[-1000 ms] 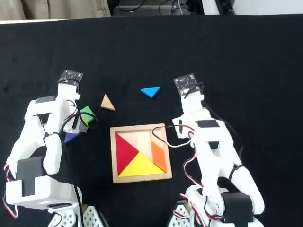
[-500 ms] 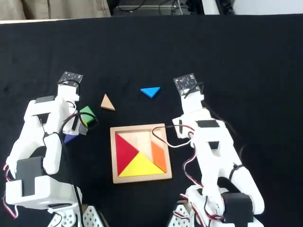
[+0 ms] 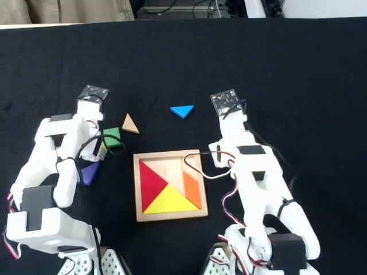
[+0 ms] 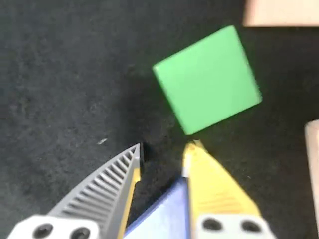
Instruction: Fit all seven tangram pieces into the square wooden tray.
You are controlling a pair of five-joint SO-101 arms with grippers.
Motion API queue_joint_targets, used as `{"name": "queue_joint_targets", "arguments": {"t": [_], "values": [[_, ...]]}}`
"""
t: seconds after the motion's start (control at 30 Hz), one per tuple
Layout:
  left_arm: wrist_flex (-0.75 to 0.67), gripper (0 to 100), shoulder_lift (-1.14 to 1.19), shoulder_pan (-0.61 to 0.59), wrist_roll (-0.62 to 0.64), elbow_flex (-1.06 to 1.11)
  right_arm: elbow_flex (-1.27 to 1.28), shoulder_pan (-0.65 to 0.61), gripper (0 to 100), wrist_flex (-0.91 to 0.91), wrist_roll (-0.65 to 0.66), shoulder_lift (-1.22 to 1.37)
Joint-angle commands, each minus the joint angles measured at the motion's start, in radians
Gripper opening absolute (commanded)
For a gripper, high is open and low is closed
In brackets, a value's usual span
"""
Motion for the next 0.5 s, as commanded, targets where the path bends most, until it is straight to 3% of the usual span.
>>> {"name": "queue_joint_targets", "arguments": {"t": [0.0,0.27,0.37,0.47], "values": [[-0.003,5,0.014,-0.004,0.000,-0.036,-0.010,-0.015,1.2,-0.008,0.008,0.007],[0.086,4,-0.147,-0.025,-0.008,-0.047,-0.010,-0.015,1.2,-0.008,0.008,0.007],[0.112,14,-0.278,-0.033,-0.075,-0.036,-0.010,-0.015,1.2,-0.008,0.009,0.007],[0.209,27,-0.400,-0.025,-0.224,-0.042,-0.010,-0.015,1.2,-0.008,0.009,0.007]]}}
